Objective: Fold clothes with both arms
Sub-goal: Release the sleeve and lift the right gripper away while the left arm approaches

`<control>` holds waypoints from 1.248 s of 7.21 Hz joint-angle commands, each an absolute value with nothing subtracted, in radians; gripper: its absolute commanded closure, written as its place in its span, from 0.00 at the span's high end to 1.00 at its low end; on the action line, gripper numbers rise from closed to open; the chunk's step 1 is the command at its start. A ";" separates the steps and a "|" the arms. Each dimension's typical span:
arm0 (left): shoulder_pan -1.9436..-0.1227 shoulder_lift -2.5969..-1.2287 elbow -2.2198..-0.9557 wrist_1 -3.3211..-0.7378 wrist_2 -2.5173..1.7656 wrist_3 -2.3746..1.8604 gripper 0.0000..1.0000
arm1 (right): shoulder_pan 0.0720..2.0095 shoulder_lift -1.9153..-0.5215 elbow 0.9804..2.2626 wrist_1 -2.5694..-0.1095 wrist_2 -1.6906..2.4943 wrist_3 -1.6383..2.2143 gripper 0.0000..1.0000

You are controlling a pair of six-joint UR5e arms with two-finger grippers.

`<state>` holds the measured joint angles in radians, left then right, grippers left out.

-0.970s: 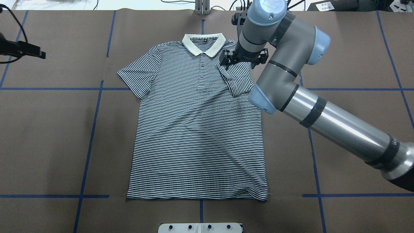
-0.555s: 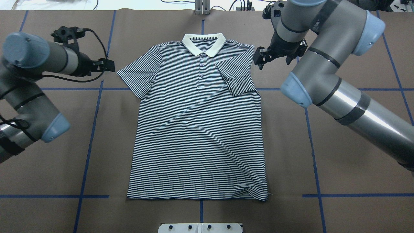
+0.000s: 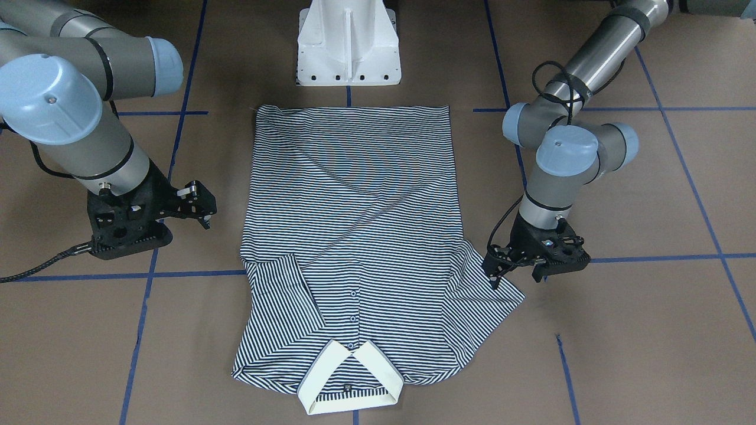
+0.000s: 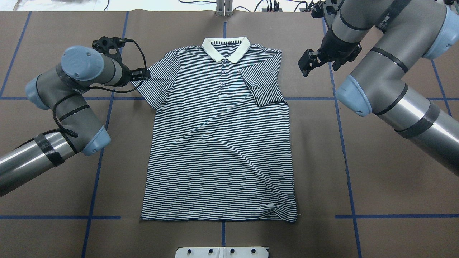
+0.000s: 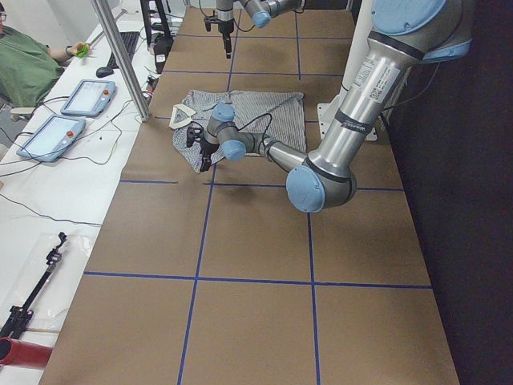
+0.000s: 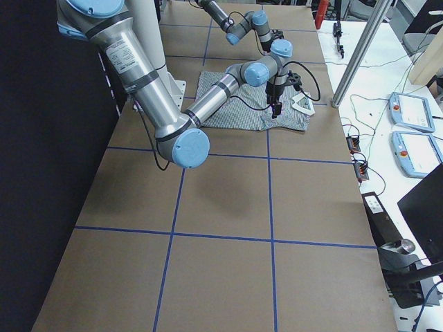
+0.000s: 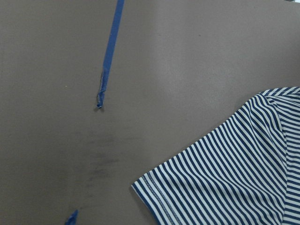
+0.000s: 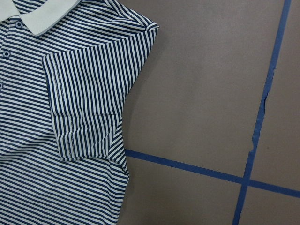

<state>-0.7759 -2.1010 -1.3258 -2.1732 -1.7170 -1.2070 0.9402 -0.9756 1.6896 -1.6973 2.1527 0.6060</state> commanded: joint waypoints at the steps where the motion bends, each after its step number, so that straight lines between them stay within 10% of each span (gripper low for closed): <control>1: -0.761 -2.118 -1.296 -2.161 -1.677 -1.204 1.00 | 0.939 -0.977 1.697 -1.694 2.152 0.611 1.00; 9: -0.762 -2.138 -1.244 -2.168 -1.675 -1.203 0.88 | 0.934 -0.977 1.697 -1.692 2.151 0.614 1.00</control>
<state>-0.7622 -2.1363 -1.2454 -2.1680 -1.6751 -1.2027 0.9343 -0.9772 1.6966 -1.6920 2.1507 0.6135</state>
